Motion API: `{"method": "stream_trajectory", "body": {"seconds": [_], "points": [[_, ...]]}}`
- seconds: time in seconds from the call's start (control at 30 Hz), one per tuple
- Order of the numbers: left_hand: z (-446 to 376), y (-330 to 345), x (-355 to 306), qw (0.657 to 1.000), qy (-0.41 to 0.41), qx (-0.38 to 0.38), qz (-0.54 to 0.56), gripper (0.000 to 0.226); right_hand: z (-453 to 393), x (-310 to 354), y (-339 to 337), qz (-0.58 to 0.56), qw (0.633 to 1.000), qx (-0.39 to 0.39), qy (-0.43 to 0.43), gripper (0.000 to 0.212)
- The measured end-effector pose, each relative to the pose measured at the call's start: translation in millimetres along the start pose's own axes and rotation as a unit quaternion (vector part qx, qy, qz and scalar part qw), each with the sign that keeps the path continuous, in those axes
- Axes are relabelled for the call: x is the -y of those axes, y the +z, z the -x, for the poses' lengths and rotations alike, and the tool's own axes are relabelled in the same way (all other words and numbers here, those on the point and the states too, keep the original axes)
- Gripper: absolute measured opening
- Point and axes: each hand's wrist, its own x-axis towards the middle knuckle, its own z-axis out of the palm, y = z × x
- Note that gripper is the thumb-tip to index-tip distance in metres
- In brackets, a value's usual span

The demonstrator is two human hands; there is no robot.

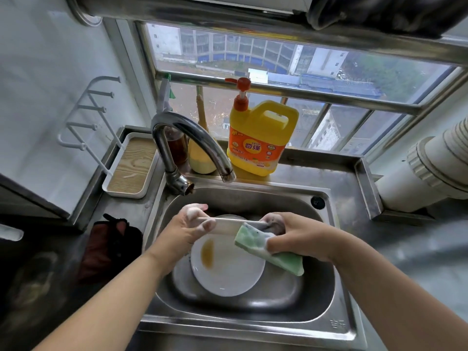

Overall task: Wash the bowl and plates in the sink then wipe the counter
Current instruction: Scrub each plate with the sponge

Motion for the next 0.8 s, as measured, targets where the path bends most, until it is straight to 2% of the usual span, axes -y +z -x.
{"method": "stream_trajectory", "body": {"seconds": [0.07, 0.13, 0.2, 0.27, 0.33, 0.4, 0.53, 0.63, 0.7, 0.77, 0.8], "points": [[5, 8, 8, 0.998, -0.047, -0.050, 0.005, 0.088, 2, 0, 3, 0.056, 0.998, -0.038, -0.006, 0.040], [5, 19, 15, 0.975, -0.171, -0.073, 0.120, 0.102, 4, -4, 6, 0.109, 0.992, -0.061, -0.009, 0.041], [4, 30, 15, 0.916, -0.289, -0.052, 0.272, 0.076, 8, -11, 12, 0.125, 0.990, -0.067, -0.013, 0.038], [7, 39, 6, 0.876, -0.335, -0.014, 0.347, 0.044, 12, -18, 21, 0.120, 0.990, -0.071, -0.022, 0.036], [6, 45, 1, 0.864, -0.327, -0.024, 0.382, 0.031, 14, -26, 29, 0.105, 0.991, -0.078, -0.023, 0.037], [4, 47, 2, 0.862, -0.314, -0.057, 0.393, 0.030, 14, -34, 34, 0.095, 0.992, -0.078, -0.018, 0.042], [0, 41, 13, 0.898, -0.284, -0.105, 0.319, 0.046, 11, -52, 31, 0.083, 0.996, -0.016, 0.029, 0.060], [1, 25, 26, 0.914, -0.268, -0.129, 0.277, 0.052, 15, -67, 17, 0.059, 0.997, 0.014, 0.057, 0.059], [3, 14, 32, 0.916, -0.269, -0.149, 0.257, 0.048, 16, -79, 6, -0.020, 0.998, -0.025, 0.058, 0.050], [6, 7, 40, 0.916, -0.275, -0.159, 0.245, 0.047, 8, -98, -3, -0.076, 0.987, -0.117, 0.076, 0.044], [8, 4, 45, 0.915, -0.279, -0.161, 0.243, 0.047, -1, -108, -7, -0.056, 0.978, -0.177, 0.096, 0.045]]}}
